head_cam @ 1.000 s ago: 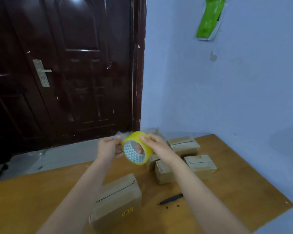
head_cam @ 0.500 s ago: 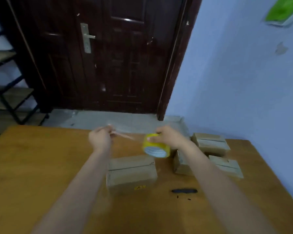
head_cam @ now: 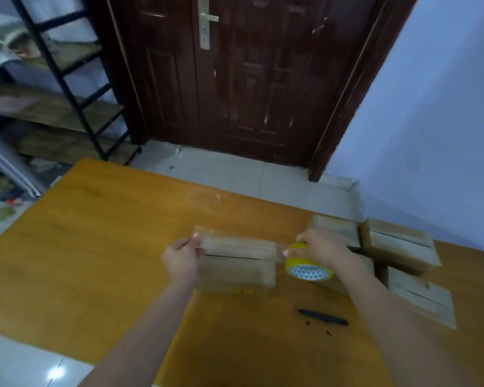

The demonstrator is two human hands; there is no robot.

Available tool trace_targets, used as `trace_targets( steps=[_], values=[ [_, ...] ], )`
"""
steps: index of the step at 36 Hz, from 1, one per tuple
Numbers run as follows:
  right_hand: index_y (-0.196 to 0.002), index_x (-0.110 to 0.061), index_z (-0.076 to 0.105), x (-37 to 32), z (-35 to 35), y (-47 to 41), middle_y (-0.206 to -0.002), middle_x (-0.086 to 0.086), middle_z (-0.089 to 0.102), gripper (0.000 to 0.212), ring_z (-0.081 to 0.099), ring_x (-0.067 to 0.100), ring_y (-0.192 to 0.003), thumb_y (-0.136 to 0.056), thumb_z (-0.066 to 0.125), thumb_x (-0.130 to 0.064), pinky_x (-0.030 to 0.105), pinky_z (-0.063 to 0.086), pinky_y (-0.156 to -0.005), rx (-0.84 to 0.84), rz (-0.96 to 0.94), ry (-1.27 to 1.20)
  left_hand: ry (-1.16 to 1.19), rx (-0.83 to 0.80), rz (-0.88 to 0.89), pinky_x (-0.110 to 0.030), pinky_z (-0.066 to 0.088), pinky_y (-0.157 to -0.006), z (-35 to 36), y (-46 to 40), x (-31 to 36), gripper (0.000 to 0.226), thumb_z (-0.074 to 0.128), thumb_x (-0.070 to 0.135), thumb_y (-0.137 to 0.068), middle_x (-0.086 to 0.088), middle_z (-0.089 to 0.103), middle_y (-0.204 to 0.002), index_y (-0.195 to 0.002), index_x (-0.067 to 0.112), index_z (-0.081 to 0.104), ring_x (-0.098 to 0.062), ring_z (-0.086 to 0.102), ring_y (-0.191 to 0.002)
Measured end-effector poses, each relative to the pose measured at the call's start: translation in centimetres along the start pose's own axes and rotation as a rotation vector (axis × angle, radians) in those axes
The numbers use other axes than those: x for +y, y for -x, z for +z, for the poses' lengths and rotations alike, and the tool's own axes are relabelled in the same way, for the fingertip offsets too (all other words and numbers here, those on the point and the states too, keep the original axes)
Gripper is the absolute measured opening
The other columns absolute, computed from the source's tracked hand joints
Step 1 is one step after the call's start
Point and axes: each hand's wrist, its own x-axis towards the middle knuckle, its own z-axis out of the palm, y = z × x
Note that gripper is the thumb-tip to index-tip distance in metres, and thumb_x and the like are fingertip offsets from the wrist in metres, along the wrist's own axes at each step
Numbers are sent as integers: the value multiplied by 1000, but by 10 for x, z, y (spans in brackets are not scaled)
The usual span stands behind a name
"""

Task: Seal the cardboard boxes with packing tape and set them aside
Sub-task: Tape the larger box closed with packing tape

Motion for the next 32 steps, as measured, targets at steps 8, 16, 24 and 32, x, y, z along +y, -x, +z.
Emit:
trace_targets(
  steps=[8,16,24,32],
  values=[
    [-65,-22,46,3,16,-8,-63,-6,47,55,47,10,-59,-78,47,-75,26,29,-49,-9,1,57,-78,93,39,-45,52,-83,-4,-4,-14,17,68,18,-88,-12,69,-81,-82,3,72,-33,64,-84],
    [-76,-20,62,-4,36,-26,-65,-4,50,55,58,20,-75,-95,28,-59,33,34,-72,-14,-28,135,-39,170,2,-41,45,-85,-4,-2,-26,24,66,16,-90,-11,67,-94,-101,-4,70,-31,58,-92],
    [-92,-17,67,-13,44,-39,-73,0,56,56,60,23,-81,-97,27,-55,36,35,-78,-44,-11,178,34,196,-33,-40,49,-72,-7,-18,-33,19,66,13,-89,-11,65,-73,-73,4,68,-33,61,-80],
    [-102,-23,63,-25,58,-48,-75,1,60,29,62,24,-79,-101,37,-37,38,37,-82,-28,8,294,79,237,-144,-35,46,-76,-9,-33,-39,10,68,8,-85,-9,66,-75,-77,2,69,-30,60,-80]
  ],
)
